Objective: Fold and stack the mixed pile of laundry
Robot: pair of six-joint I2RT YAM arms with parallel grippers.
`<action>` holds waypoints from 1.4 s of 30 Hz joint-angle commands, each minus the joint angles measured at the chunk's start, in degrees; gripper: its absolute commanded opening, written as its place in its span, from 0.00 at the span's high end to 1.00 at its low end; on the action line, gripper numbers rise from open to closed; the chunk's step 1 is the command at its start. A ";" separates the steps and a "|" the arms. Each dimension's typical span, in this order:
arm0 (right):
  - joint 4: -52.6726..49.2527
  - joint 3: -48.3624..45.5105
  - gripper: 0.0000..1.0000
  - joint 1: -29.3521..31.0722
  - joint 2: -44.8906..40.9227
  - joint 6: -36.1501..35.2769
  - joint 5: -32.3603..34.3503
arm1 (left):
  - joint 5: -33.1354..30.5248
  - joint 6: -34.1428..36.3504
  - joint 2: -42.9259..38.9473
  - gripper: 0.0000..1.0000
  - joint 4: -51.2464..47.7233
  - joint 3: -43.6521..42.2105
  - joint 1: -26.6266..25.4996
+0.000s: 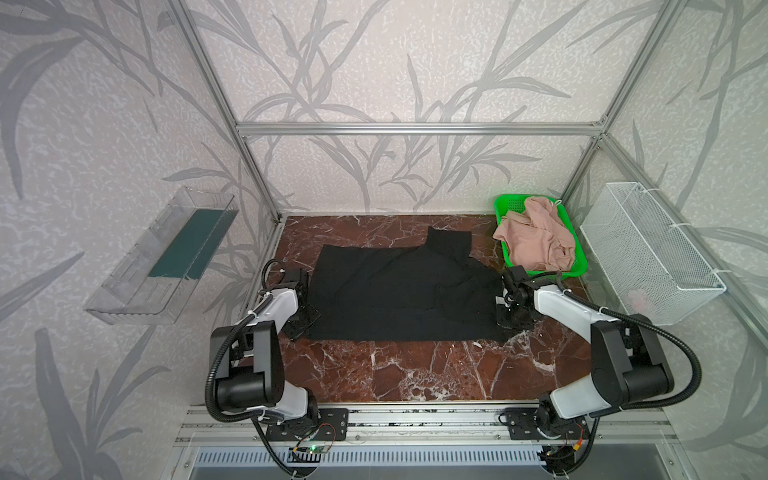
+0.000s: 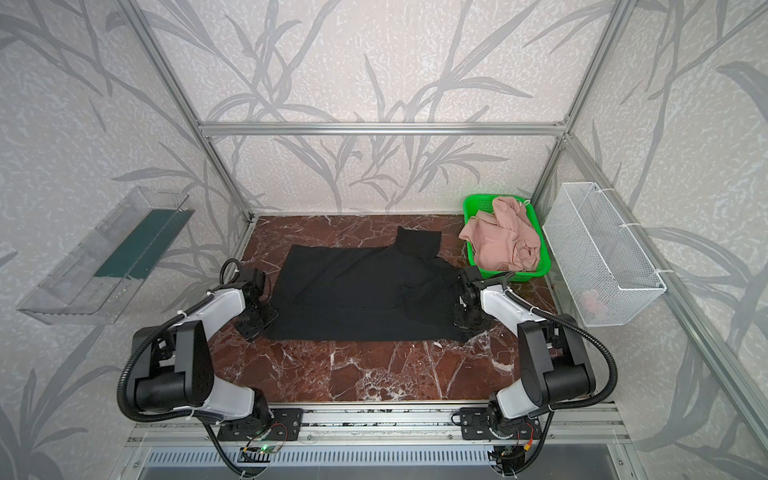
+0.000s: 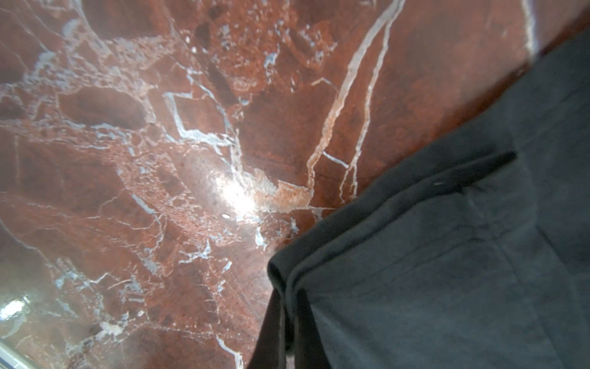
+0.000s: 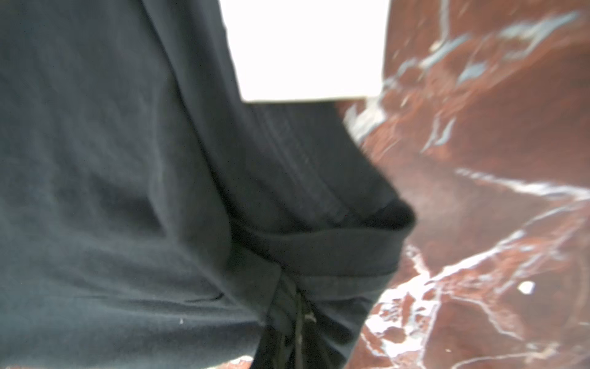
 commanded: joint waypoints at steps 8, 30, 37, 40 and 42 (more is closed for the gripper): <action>-2.50 1.04 0.53 -0.37 -1.17 -1.49 2.23 | -2.28 -2.21 -3.59 1.00 -1.96 -2.22 1.05; 3.11 -3.31 0.34 -2.75 -1.02 0.98 -5.03 | -0.47 0.43 -5.85 0.48 -2.22 -0.97 1.80; 3.68 -4.58 0.69 -3.94 0.54 1.83 -8.94 | -0.57 -1.55 -1.10 0.65 0.26 -3.19 1.92; 2.48 -6.00 0.90 -3.97 -1.59 2.79 -8.76 | -0.70 -2.05 -1.30 0.84 -0.17 -3.62 2.01; 1.09 -7.07 0.96 -3.97 -3.40 3.72 -7.86 | -1.53 -2.49 -2.30 0.93 -1.55 -3.89 2.19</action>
